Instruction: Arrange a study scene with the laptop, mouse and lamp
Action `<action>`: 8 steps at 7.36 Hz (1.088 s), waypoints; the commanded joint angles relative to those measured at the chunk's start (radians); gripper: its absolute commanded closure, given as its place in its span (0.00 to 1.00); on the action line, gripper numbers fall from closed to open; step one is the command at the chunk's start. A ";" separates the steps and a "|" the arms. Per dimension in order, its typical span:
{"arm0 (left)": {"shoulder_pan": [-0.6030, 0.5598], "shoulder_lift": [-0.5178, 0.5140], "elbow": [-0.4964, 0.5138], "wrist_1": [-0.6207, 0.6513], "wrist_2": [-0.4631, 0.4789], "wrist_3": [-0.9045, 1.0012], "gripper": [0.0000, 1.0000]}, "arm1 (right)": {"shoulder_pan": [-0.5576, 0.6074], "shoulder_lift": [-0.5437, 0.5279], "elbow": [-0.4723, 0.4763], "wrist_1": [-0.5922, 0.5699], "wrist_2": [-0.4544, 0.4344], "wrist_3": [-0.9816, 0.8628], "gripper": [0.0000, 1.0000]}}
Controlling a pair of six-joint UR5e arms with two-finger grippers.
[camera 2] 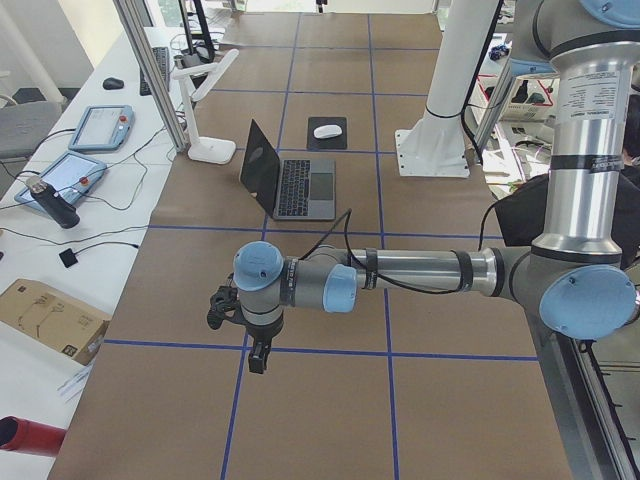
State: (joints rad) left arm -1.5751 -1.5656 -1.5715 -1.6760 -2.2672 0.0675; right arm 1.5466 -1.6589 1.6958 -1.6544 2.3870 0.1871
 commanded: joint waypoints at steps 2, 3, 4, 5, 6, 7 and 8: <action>-0.002 0.002 -0.013 0.001 -0.006 0.000 0.01 | 0.000 0.005 0.012 0.005 0.006 0.002 0.00; 0.000 0.001 -0.015 0.001 -0.006 0.000 0.01 | 0.000 0.005 0.013 0.007 0.007 0.002 0.00; 0.000 -0.001 -0.015 0.001 -0.008 -0.006 0.01 | 0.000 0.001 0.024 0.005 0.007 0.002 0.00; 0.000 -0.002 -0.024 0.001 -0.008 -0.061 0.01 | 0.000 0.002 0.025 0.007 0.007 0.002 0.00; 0.000 -0.001 -0.025 -0.001 -0.008 -0.061 0.01 | 0.000 0.004 0.025 0.007 0.007 0.002 0.00; 0.000 0.013 -0.027 -0.004 -0.011 -0.061 0.01 | -0.002 0.001 0.030 0.007 0.007 0.002 0.00; 0.000 0.018 -0.038 -0.008 -0.011 -0.063 0.01 | 0.000 -0.001 0.033 0.007 0.011 0.003 0.00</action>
State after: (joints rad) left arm -1.5754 -1.5558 -1.6000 -1.6796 -2.2769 0.0081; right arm 1.5455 -1.6578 1.7247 -1.6475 2.3953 0.1890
